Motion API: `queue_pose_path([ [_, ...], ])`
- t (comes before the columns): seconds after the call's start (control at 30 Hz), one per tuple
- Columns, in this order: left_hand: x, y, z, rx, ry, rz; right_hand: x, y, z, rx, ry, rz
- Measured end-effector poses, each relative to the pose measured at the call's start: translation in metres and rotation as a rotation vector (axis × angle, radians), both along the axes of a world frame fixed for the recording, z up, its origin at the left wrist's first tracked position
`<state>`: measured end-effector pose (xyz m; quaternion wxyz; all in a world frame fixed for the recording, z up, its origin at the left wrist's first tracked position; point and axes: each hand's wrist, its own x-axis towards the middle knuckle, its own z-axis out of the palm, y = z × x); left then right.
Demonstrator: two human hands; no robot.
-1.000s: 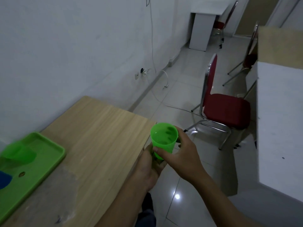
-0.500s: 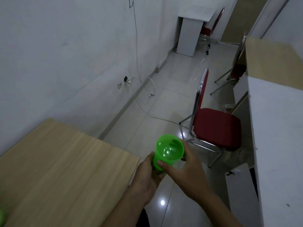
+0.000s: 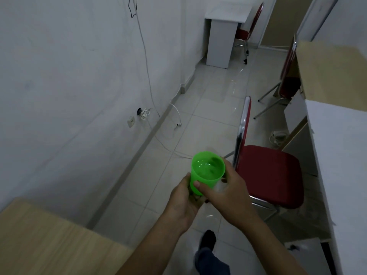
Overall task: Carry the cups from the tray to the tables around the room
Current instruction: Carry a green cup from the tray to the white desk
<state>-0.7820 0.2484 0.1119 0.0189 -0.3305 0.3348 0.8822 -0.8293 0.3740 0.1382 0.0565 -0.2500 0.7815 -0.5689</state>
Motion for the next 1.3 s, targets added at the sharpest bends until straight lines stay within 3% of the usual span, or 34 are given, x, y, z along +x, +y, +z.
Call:
queue_pose_path([
  [0.5, -0.232, -0.040, 0.026, -0.021, -0.021, 0.144, -0.245, -0.056, 0.012, -0.028, 0.006, 0.080],
  [1.3, -0.581, -0.222, 0.002, 0.001, 0.013, -0.186, -0.558, -0.211, 0.010, -0.017, -0.027, -0.190],
])
